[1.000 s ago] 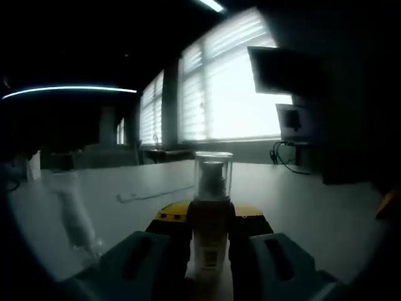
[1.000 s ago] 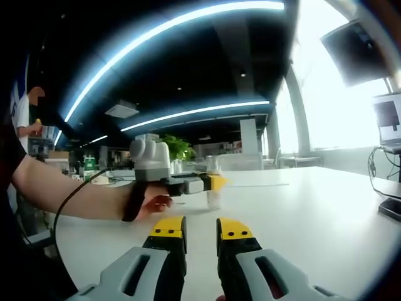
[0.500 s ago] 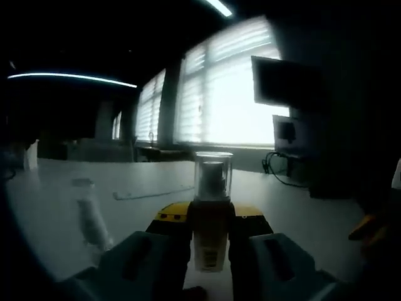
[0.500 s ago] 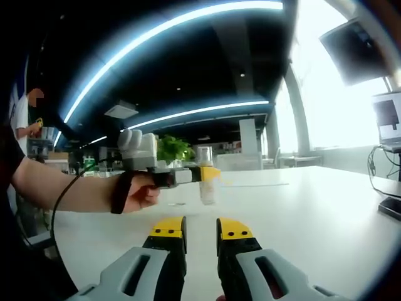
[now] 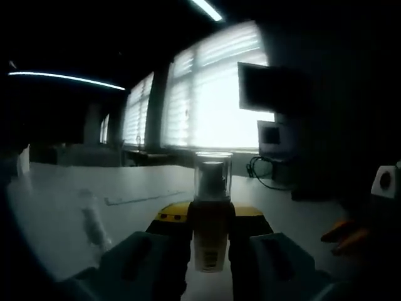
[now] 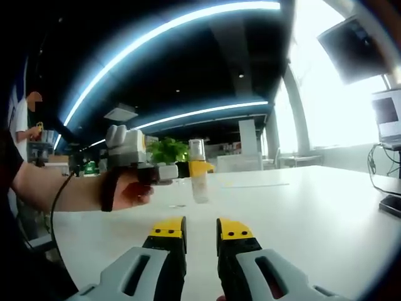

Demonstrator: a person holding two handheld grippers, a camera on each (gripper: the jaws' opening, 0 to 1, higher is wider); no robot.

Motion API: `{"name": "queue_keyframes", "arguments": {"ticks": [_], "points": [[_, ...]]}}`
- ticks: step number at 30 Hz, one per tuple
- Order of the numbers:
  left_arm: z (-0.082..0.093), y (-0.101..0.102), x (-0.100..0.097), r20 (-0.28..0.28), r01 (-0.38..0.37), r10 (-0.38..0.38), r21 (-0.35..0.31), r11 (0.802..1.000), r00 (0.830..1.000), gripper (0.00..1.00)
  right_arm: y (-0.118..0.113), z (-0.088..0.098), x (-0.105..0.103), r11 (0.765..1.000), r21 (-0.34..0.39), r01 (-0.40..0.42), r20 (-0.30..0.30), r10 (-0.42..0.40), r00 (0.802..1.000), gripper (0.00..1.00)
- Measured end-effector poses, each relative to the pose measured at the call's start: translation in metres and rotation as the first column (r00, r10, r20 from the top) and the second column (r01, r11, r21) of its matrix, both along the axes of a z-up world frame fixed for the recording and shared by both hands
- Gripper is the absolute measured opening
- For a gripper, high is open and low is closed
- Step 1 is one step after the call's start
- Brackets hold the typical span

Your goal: Clamp pump bottle remove cover press pump head put on cover

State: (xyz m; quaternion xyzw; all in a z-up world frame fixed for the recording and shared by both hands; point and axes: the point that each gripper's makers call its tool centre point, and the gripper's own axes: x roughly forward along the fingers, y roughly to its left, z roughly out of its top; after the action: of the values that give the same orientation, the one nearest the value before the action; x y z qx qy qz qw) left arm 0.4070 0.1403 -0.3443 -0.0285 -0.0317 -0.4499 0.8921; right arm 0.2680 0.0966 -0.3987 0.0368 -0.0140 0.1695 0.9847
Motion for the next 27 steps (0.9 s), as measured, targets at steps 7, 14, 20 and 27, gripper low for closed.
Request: {"name": "queue_keyframes", "arguments": {"ticks": [7,14,20,27], "points": [[0.009,0.009,-0.017,0.006,0.03,-0.03,0.003,1.0,1.0,0.13,0.0,0.0,0.0,1.0,0.0,-0.001,0.001,0.001,1.0,0.14],[0.009,0.024,-0.025,-0.004,0.015,-0.015,0.019,1.0,1.0,0.13,0.0,0.0,0.0,1.0,0.001,0.0,0.002,0.0,1.0,0.14],[0.004,0.027,-0.044,0.034,0.037,-0.04,0.078,0.996,0.999,0.13,0.0,0.0,-0.001,1.0,0.001,-0.001,0.003,0.001,1.0,0.14],[0.011,0.033,-0.062,0.006,0.059,-0.06,0.051,0.997,0.998,0.13,0.0,0.0,-0.002,1.0,0.001,-0.001,0.006,0.001,1.0,0.14]]}}
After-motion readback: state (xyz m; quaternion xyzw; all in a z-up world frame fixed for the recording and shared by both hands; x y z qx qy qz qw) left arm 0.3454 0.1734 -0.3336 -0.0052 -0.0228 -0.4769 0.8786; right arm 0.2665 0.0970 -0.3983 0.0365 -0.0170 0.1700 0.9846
